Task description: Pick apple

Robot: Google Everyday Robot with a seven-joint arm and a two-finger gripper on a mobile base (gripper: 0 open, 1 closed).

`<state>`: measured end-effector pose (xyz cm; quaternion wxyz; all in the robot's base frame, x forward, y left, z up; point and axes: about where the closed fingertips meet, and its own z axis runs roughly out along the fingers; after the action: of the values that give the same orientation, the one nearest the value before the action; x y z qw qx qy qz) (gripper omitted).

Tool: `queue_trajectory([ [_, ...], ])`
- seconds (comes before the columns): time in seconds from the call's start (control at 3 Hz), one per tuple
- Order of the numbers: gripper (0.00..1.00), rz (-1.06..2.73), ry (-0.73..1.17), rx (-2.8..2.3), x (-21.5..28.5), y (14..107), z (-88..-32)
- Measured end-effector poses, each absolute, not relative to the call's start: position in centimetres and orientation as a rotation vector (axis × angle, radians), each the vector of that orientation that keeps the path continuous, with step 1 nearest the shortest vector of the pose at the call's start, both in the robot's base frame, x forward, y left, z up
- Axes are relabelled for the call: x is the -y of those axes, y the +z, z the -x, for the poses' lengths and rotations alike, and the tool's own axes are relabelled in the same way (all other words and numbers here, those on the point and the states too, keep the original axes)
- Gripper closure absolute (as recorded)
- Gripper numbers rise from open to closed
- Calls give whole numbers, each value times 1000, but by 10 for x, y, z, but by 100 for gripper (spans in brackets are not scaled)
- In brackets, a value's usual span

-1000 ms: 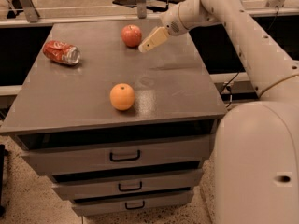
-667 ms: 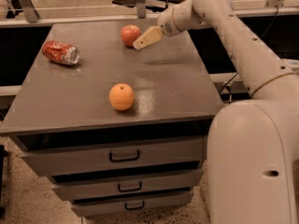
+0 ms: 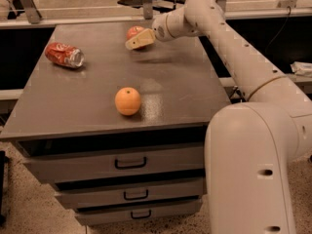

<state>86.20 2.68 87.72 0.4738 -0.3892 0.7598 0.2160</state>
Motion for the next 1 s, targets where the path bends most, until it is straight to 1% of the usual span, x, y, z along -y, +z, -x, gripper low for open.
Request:
queue_trajectory([
  [0.33,0,936,584,-1855,-49,873,-867],
  [0.67,19,969,584,-1841,-63,869,-869],
  [1.0,43,988,558,-1842,-57,862,-871],
])
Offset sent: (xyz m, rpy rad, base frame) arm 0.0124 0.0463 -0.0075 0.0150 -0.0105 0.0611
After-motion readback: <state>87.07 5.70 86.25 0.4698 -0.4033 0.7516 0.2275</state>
